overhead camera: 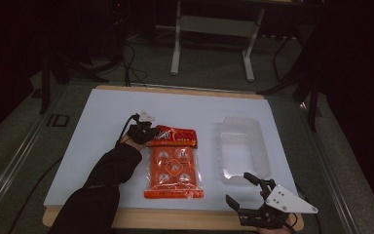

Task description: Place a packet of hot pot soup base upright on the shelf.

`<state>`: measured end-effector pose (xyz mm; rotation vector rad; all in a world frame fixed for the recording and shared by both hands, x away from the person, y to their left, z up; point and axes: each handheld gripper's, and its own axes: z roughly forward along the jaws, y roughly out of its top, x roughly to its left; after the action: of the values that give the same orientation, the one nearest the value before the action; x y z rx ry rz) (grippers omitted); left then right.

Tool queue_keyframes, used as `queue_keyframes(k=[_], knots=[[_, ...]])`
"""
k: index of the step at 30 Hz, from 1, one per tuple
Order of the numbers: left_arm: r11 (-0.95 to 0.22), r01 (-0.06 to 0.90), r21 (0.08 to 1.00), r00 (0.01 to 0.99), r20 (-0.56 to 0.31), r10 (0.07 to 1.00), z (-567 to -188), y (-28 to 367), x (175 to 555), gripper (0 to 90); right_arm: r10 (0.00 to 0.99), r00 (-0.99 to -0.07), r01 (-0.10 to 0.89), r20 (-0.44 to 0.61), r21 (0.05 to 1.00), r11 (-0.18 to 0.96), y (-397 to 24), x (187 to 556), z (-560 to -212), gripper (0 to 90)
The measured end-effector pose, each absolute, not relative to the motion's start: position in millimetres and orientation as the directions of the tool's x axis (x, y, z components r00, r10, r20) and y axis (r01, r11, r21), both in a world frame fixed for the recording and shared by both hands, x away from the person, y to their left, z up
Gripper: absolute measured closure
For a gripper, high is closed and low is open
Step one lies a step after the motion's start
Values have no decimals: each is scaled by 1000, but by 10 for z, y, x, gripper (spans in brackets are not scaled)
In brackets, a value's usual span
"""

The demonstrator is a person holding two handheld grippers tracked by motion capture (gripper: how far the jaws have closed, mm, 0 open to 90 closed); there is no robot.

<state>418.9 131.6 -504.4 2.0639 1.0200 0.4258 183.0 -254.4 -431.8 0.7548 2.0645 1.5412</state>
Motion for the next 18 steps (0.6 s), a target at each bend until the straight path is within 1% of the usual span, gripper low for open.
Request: queue_keyframes(k=[10, 14, 18], knots=[[-371, 454, 810, 655, -21, 756, -4742, 1308, 4052, 900, 672, -740, 161, -19, 965, 206, -2559, 1829, -4310, 142], [-372, 429, 823, 668, -12, 744, -4627, 1296, 3992, 900, 685, -728, 159, 8, 975, 157, -2610, 1833, -4288, 142], [-375, 404, 835, 681, -1, 732, -4514, 1278, 3921, 900, 686, -727, 168, 16, 973, 155, -2619, 1839, -4289, 141]])
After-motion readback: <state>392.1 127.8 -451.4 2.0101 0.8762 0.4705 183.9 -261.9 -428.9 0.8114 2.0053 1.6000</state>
